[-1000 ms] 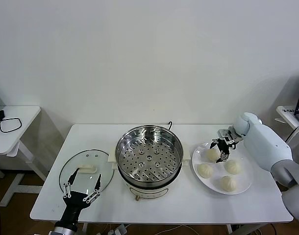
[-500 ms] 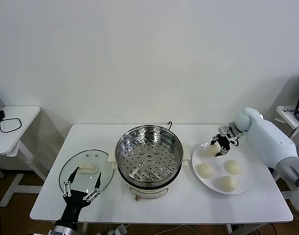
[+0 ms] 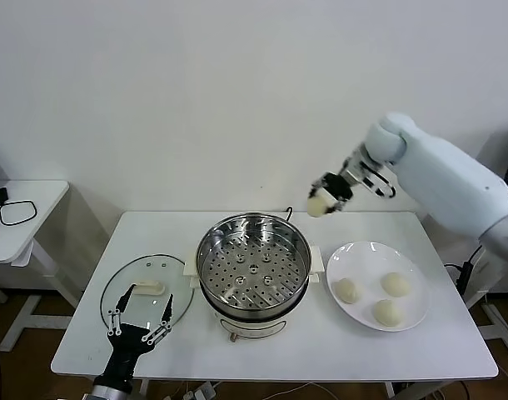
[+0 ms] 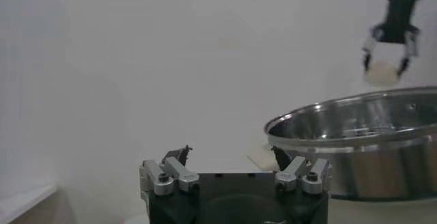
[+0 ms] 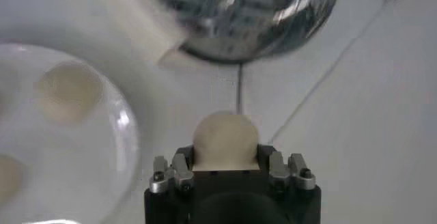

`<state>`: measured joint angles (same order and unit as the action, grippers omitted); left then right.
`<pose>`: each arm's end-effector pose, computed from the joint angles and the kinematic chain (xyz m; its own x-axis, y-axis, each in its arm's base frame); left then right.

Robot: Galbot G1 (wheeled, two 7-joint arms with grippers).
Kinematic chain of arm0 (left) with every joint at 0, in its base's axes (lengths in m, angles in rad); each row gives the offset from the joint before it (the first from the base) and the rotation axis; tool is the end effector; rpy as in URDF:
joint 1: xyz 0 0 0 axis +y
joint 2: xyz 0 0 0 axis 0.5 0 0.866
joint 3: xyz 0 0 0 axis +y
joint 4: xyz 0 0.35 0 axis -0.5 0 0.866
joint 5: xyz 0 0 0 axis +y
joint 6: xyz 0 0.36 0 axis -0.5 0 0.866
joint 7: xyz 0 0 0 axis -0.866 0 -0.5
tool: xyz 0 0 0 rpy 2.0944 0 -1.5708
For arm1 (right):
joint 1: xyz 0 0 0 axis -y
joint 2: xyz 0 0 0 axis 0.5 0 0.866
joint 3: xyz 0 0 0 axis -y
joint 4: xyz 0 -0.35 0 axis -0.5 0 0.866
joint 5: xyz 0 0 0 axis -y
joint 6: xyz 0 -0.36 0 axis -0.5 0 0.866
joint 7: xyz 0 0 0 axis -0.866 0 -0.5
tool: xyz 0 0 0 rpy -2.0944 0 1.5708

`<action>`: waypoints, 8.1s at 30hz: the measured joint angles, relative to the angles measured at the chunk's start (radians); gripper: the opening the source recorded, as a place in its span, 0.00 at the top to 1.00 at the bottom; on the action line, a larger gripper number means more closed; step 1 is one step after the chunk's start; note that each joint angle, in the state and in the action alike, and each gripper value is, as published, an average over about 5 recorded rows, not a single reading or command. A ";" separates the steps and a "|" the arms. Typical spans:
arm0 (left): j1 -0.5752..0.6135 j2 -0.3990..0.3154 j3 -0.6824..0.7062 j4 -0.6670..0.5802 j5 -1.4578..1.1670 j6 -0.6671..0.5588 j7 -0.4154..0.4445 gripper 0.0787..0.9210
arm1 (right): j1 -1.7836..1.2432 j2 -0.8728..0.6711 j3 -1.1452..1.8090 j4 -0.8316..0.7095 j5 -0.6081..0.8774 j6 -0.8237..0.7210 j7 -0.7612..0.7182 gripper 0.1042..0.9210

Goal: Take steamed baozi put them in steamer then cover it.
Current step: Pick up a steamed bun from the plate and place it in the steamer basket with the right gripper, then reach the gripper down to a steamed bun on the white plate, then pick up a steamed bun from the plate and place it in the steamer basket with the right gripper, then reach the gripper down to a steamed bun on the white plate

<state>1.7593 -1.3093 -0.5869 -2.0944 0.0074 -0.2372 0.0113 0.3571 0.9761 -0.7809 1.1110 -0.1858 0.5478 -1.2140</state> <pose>0.1316 0.0630 -0.3238 -0.9885 0.1465 -0.0377 0.1331 0.9606 0.2442 0.6024 -0.0278 -0.0152 -0.2456 -0.3523 0.9031 -0.4479 -0.7849 -0.4281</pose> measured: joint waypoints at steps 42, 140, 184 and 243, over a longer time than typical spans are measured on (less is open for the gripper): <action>0.001 -0.003 -0.020 0.000 -0.012 -0.019 -0.009 0.12 | -0.117 0.304 -0.103 0.010 -0.278 0.102 0.039 0.12; -0.049 0.006 0.006 -0.015 -0.026 -0.001 -0.019 0.12 | 0.216 -0.155 -0.501 0.148 0.562 -0.649 0.020 0.31; -0.067 0.006 0.008 -0.013 -0.024 0.012 -0.042 0.12 | 0.308 0.433 -0.783 0.163 0.919 -0.905 0.349 0.28; -0.036 -0.027 0.027 -0.021 0.007 0.021 -0.049 0.12 | -0.166 -0.370 -0.315 0.127 0.236 -0.566 -0.026 0.12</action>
<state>1.7234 -1.3364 -0.5595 -2.1156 0.0147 -0.2162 -0.0373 0.1911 0.6061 -1.0962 1.2381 0.0503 -0.0178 -1.2395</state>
